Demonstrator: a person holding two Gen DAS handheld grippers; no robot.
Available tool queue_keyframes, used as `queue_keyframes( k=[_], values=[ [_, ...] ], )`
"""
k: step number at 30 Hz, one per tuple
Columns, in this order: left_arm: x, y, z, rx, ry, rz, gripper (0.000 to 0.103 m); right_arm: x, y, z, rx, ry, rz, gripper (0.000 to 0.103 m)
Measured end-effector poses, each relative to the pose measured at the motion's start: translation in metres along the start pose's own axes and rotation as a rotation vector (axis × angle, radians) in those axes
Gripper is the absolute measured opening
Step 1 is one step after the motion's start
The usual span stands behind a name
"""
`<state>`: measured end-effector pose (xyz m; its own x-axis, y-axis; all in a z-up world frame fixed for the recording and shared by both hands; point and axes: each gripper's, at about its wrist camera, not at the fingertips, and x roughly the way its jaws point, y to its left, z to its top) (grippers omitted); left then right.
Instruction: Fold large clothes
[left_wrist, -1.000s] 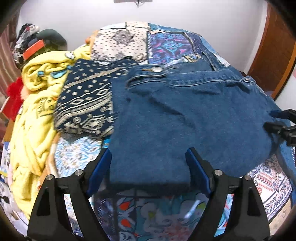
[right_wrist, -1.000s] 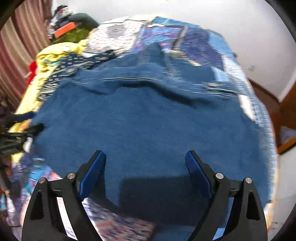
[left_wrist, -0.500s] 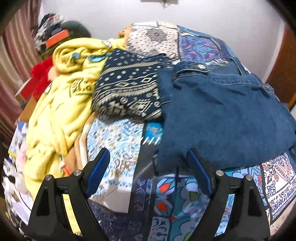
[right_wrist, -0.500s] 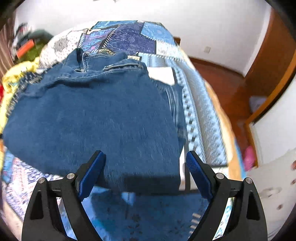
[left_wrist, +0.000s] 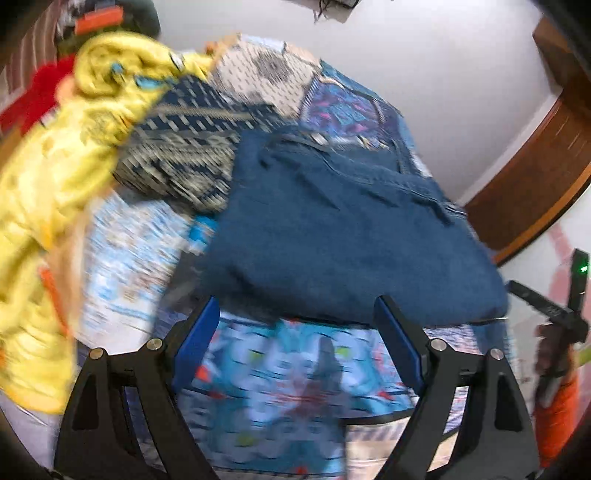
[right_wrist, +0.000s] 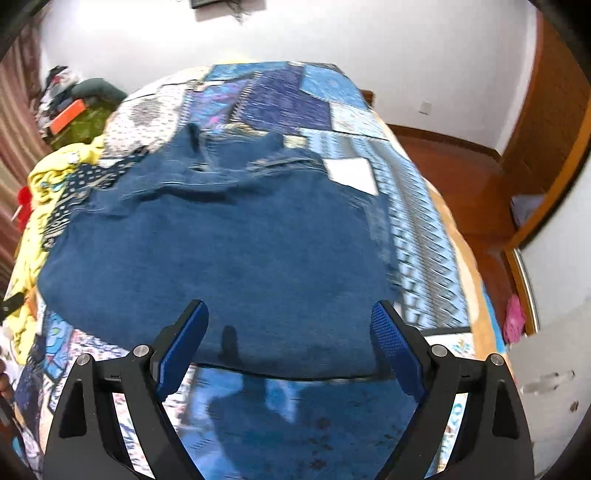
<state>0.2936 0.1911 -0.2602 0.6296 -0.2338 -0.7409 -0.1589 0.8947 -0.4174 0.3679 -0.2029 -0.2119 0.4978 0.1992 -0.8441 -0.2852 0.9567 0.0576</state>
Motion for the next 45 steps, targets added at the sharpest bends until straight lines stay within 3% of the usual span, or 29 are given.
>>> queue_keyframes(
  k=[7,11,18,24,30,34,36,41,45],
  values=[
    [0.039,0.000,0.000,-0.109,0.081,-0.087,0.086,0.032,0.027,-0.005,-0.068,0.064,-0.006,0.088],
    [0.061,0.011,0.005,-0.214,0.123,-0.169,0.086,0.033,0.037,-0.008,-0.119,0.036,-0.026,0.088],
    [0.082,0.025,0.022,-0.362,0.062,-0.244,0.086,0.037,0.035,-0.011,-0.093,0.030,0.004,0.094],
    [0.105,0.027,0.040,-0.415,0.026,-0.186,0.074,0.039,0.041,-0.012,-0.103,0.025,-0.008,0.099],
    [0.103,0.020,0.053,-0.435,-0.029,-0.049,0.047,0.037,0.042,-0.010,-0.098,0.052,-0.017,0.099],
    [0.077,-0.003,0.062,-0.330,-0.100,0.053,0.029,0.032,0.045,-0.010,-0.116,0.078,-0.020,0.099],
    [0.060,-0.021,0.070,-0.248,-0.156,0.078,0.027,0.029,0.049,-0.010,-0.129,0.089,-0.020,0.099],
    [0.015,-0.052,0.086,-0.155,-0.272,0.015,0.024,0.015,0.061,-0.003,-0.139,0.067,-0.006,0.099],
    [-0.026,-0.064,0.093,-0.113,-0.379,0.005,0.023,0.000,0.079,0.013,-0.127,0.014,0.036,0.099]
  ],
)
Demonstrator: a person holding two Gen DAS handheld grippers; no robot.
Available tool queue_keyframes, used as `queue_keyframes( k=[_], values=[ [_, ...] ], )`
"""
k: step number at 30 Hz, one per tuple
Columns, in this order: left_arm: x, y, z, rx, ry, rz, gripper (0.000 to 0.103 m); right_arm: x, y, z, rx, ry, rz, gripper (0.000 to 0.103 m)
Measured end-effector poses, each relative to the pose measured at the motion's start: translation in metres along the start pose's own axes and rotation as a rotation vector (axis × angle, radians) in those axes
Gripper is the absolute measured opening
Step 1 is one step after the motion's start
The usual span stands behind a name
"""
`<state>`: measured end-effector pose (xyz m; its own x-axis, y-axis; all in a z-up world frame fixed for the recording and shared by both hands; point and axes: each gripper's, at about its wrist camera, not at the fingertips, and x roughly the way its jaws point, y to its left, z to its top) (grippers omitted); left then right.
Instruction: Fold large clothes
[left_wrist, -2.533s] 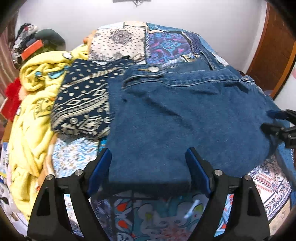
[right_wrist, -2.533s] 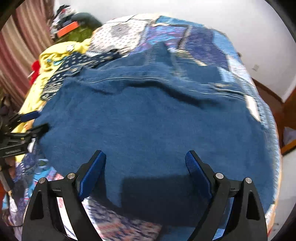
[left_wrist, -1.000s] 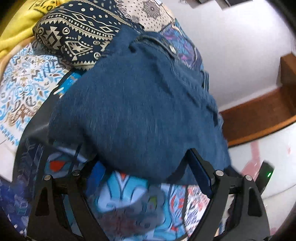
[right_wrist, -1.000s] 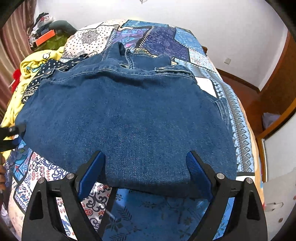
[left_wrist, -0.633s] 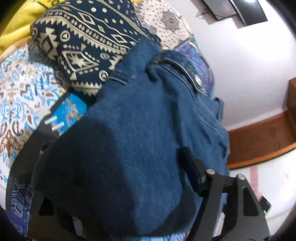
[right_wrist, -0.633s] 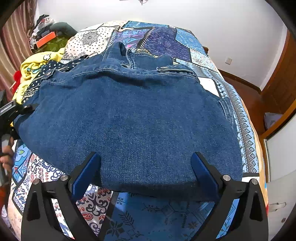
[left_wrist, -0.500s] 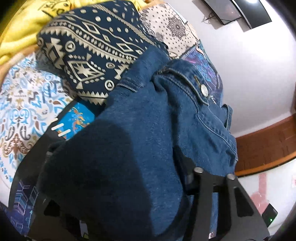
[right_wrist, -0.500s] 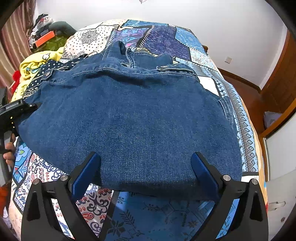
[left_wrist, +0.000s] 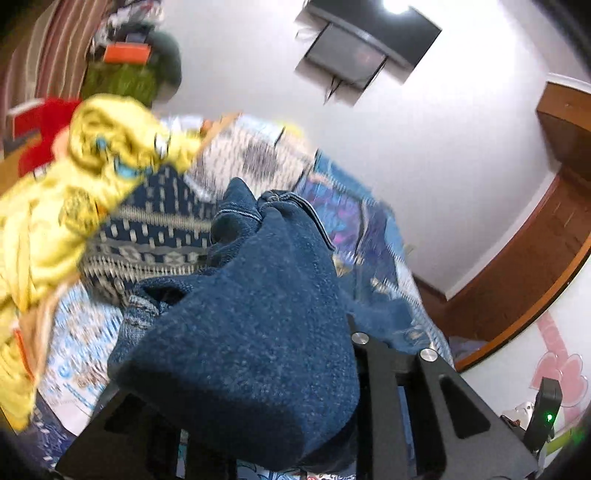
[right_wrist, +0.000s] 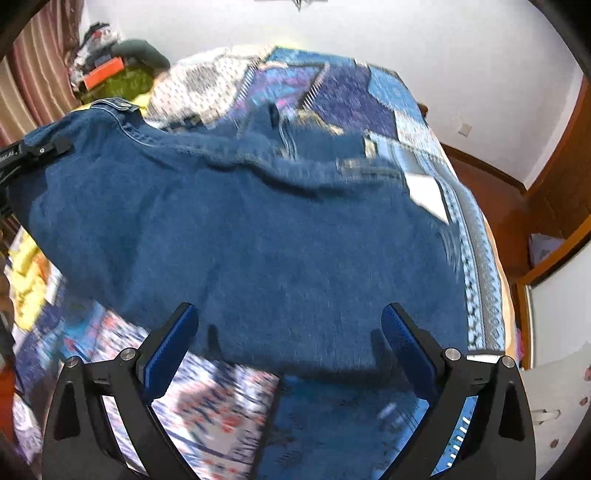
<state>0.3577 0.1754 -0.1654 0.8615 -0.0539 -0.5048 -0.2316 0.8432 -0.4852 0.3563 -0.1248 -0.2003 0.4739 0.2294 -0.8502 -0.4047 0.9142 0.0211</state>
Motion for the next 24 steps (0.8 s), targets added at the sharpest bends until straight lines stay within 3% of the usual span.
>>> queue_keyframes(
  k=[5,11,17,24],
  values=[
    [-0.034,0.001,0.020,0.036,-0.089,0.021,0.023,0.001,0.032,0.022,0.029,-0.038,0.104,0.099],
    [-0.049,0.016,0.022,0.093,-0.095,0.072,0.023,0.037,0.088,0.033,0.013,-0.002,0.209,0.099],
    [-0.030,0.031,0.009,0.114,-0.032,0.112,0.023,0.079,0.115,0.022,-0.002,0.105,0.179,0.099],
    [-0.019,0.035,0.003,0.112,0.002,0.116,0.023,0.084,0.119,0.011,-0.106,0.101,0.140,0.099]
  ],
)
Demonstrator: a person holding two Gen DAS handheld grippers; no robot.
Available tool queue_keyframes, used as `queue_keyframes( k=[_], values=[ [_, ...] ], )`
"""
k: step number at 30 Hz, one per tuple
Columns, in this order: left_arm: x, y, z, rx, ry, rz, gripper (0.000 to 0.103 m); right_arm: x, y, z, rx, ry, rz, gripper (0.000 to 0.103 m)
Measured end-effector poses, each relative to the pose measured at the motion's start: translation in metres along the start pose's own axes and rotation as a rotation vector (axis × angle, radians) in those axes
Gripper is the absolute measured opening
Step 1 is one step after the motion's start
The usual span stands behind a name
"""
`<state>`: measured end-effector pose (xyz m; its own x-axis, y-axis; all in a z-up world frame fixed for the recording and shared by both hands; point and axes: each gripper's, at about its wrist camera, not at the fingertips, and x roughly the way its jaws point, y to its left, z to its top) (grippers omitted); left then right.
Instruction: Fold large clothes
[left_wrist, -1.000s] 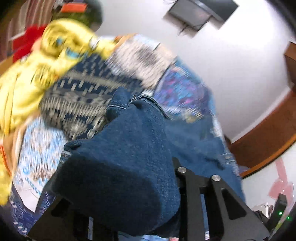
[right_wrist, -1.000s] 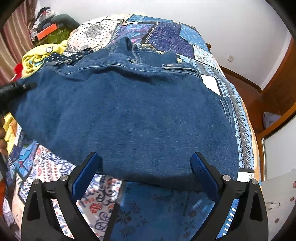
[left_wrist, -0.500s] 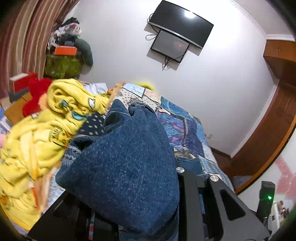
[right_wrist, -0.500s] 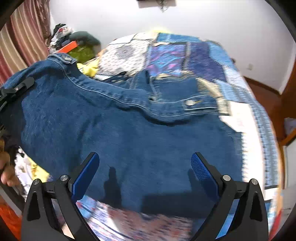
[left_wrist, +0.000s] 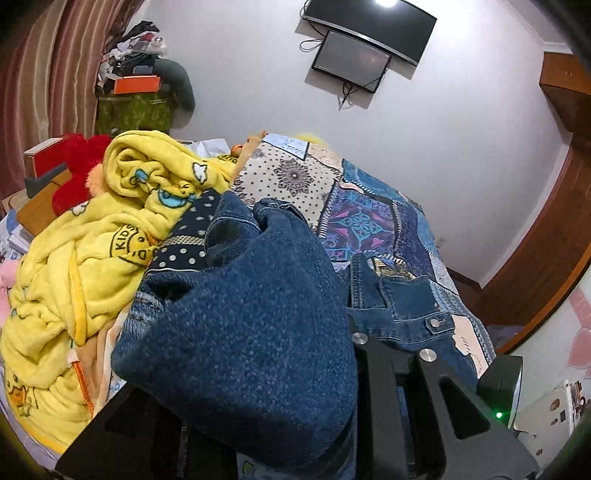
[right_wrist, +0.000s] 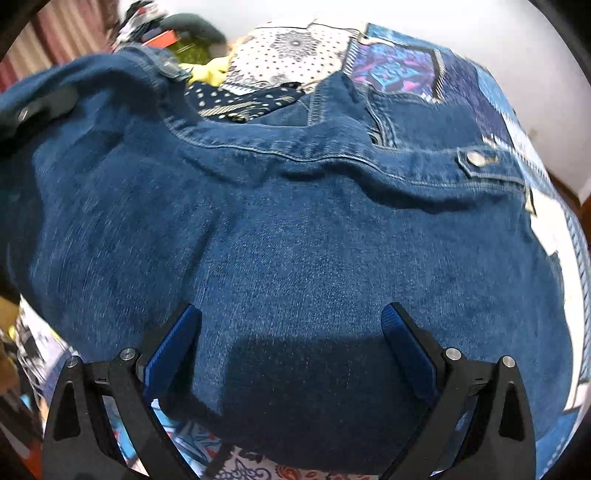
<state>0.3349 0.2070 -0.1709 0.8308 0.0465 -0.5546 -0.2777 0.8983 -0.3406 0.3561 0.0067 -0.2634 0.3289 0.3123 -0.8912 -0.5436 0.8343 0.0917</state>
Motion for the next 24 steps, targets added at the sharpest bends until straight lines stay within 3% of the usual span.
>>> queue_keyframes(
  k=[3,6,8,14,20,24],
  values=[
    [-0.002,-0.015,0.007,0.035,-0.010,-0.025,0.023,-0.011,-0.009,0.003,-0.001,0.032,0.060,0.099],
    [-0.005,-0.040,0.015,0.071,-0.026,-0.056,0.023,-0.037,-0.031,-0.004,0.067,-0.005,0.106,0.099],
    [-0.006,-0.065,0.021,0.106,-0.042,-0.088,0.022,-0.058,-0.048,-0.012,0.113,-0.050,0.088,0.099],
    [-0.005,-0.151,0.023,0.196,-0.057,-0.228,0.022,-0.116,-0.119,-0.053,0.272,-0.172,-0.087,0.099],
    [0.013,-0.244,-0.017,0.395,0.011,-0.321,0.022,-0.152,-0.168,-0.094,0.395,-0.201,-0.178,0.099],
    [0.033,-0.280,-0.069,0.561,0.124,-0.331,0.022,-0.165,-0.189,-0.117,0.474,-0.200,-0.190,0.099]
  ],
)
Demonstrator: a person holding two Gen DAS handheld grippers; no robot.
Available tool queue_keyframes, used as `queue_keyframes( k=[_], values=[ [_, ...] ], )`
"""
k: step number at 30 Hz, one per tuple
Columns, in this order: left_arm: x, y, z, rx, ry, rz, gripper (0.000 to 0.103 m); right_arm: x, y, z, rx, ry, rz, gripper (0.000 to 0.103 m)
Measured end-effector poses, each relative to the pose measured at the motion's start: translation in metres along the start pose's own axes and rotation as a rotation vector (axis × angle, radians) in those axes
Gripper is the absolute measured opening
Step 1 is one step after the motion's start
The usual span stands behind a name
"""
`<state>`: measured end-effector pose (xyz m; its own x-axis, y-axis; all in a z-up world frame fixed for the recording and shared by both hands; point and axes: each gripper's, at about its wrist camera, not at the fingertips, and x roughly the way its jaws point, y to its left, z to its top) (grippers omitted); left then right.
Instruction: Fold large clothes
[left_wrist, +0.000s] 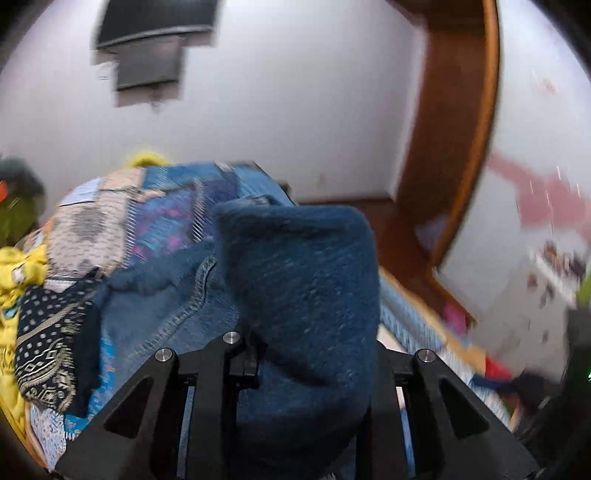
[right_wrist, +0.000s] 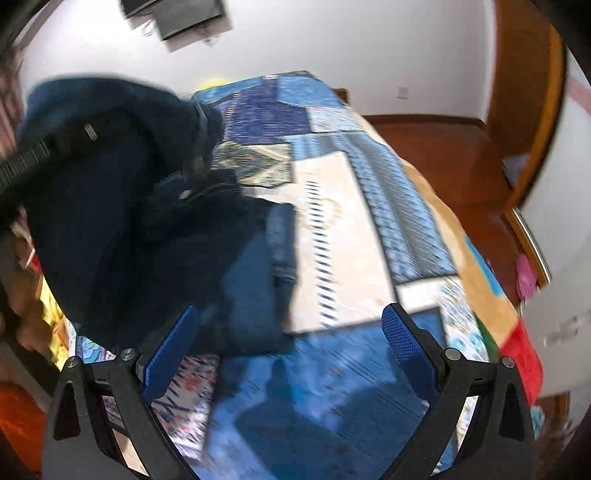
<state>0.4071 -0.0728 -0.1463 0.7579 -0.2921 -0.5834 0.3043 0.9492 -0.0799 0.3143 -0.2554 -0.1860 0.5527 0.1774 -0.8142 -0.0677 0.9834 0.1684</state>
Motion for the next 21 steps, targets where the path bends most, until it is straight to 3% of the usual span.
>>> queue_keyframes(
  k=[4,8,12,14,16,21],
  values=[
    [0.037,-0.019,-0.034,0.077,0.183,-0.025,0.022,-0.006,-0.023,-0.013,0.022,0.017,-0.028,0.099],
    [0.050,-0.026,-0.059,0.134,0.299,-0.054,0.025,-0.006,-0.037,-0.021,0.022,0.035,-0.047,0.099],
    [0.039,-0.040,-0.069,0.212,0.326,-0.064,0.045,-0.007,-0.049,-0.027,0.030,0.056,-0.060,0.099],
    [0.033,-0.046,-0.071,0.209,0.333,-0.104,0.064,-0.010,-0.050,-0.026,0.032,0.053,-0.061,0.099],
    [0.023,-0.048,-0.073,0.201,0.337,-0.145,0.068,-0.017,-0.049,-0.025,0.029,0.040,-0.054,0.099],
    [-0.007,-0.036,-0.072,0.168,0.320,-0.159,0.068,-0.031,-0.038,-0.013,-0.009,-0.014,-0.031,0.099]
  ],
)
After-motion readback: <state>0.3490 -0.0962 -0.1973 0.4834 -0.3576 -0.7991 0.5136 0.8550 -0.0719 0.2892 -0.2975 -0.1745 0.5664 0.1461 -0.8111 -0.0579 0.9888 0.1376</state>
